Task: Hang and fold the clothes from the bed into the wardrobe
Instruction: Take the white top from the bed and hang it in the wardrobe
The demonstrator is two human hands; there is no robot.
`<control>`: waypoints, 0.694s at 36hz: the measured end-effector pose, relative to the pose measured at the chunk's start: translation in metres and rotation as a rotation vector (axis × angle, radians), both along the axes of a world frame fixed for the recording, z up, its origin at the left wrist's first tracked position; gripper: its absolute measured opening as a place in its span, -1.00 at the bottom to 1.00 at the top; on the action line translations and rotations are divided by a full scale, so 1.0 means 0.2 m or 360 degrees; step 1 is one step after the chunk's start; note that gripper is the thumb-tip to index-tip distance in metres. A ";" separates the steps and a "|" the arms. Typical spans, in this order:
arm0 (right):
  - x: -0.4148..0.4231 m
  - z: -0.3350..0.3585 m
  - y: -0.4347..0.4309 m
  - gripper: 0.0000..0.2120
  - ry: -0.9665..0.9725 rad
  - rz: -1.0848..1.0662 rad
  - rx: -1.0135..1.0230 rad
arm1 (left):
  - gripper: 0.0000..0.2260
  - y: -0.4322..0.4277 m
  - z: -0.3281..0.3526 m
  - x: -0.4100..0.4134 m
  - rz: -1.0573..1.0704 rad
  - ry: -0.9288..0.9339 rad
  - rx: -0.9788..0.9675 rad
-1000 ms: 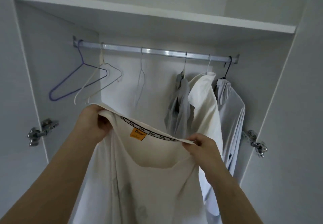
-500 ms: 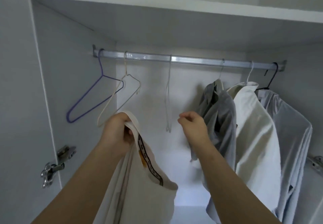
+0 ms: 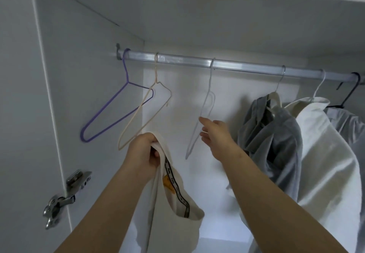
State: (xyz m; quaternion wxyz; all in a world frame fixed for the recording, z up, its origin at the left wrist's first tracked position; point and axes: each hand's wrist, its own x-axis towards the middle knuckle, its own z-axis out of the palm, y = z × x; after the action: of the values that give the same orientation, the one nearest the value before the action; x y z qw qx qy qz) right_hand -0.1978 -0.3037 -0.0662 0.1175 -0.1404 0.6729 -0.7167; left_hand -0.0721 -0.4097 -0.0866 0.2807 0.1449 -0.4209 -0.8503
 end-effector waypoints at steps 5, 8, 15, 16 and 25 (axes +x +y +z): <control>-0.02 0.02 -0.01 -0.23 -0.0149 0.0198 -0.0198 | -0.71 0.02 0.01 -0.05 -0.0008 0.0060 0.0123; -0.02 0.05 -0.03 -0.34 -0.0341 0.0292 -0.0332 | -0.70 0.04 0.01 -0.06 -0.0023 0.0081 0.0153; -0.04 0.08 -0.07 -0.89 -0.0412 0.0442 -0.0237 | -0.74 0.05 -0.03 -0.09 -0.0184 0.0005 0.0268; -0.04 0.08 -0.07 -0.88 -0.0412 0.0434 -0.0230 | -0.75 0.05 -0.03 -0.09 -0.0219 0.0006 0.0290; -0.06 0.09 -0.10 -0.84 -0.0655 0.0311 -0.0541 | -0.72 0.06 -0.03 -0.09 -0.0367 -0.0105 0.0220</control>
State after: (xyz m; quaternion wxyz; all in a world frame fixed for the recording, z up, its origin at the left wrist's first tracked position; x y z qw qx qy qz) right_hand -0.2092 -0.3230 -0.0489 0.2949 -0.0737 0.4883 -0.8181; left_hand -0.0901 -0.3987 -0.0931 0.1564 0.1425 -0.3841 -0.8987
